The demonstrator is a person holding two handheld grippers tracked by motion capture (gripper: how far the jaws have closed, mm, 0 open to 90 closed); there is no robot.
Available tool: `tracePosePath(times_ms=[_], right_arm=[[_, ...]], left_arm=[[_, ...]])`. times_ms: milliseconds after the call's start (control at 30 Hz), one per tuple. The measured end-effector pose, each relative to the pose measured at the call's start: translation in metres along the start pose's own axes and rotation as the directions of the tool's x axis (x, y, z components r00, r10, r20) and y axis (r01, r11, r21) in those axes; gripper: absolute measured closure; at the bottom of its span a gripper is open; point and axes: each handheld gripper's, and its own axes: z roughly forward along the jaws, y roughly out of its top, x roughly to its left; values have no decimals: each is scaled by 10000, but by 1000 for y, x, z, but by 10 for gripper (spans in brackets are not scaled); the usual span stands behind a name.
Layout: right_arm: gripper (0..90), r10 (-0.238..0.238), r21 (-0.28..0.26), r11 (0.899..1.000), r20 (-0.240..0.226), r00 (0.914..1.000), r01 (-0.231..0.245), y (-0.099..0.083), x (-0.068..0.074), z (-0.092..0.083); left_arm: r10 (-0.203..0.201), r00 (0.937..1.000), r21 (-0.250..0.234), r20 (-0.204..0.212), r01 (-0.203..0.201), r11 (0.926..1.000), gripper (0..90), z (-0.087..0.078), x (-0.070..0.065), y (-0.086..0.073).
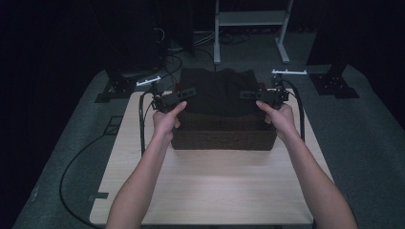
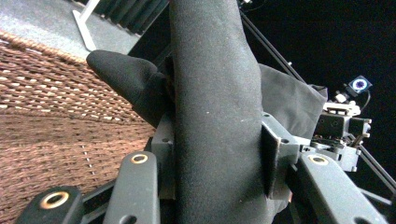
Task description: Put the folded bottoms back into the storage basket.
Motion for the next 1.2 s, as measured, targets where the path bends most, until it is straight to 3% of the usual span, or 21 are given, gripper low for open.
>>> tracePosePath(times_ms=[433, 1200], right_arm=[[721, 392, 308, 9987, 321, 9987, -402, 3, -20, 14], [719, 1021, 1043, 9881, 1062, 9891, -1132, -5, -51, 41]], left_arm=[[-313, 9993, 71, -209, 315, 9995, 567, 14, 23, 0], [-762, 9906, 589, -1134, 833, 9948, 566, 32, 52, -6]])
